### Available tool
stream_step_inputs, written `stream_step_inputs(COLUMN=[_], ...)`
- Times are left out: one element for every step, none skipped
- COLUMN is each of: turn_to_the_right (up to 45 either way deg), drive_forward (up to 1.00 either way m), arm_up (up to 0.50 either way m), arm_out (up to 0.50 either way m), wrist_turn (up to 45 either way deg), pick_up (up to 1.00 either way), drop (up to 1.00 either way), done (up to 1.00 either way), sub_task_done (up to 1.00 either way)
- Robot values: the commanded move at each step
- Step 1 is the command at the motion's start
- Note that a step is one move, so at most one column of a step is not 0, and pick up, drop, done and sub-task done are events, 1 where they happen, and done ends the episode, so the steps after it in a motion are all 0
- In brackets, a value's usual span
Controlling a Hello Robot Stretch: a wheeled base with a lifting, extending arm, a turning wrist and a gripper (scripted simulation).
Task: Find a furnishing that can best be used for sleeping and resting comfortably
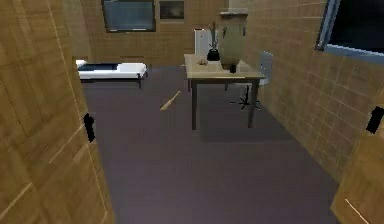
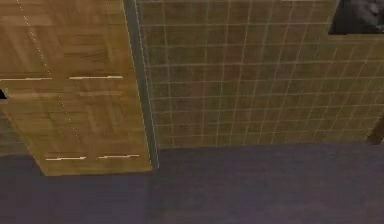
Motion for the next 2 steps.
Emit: stream_step_inputs(turn_to_the_right=[-27.0,0.0], drive_forward=[0.0,0.05], arm_up=[0.0,0.0], arm_out=[0.0,0.0], wrist_turn=[0.0,0.0], pick_up=[0.0,0.0], drop=[0.0,0.0], done=[0.0,0.0], sub_task_done=[0.0,0.0])
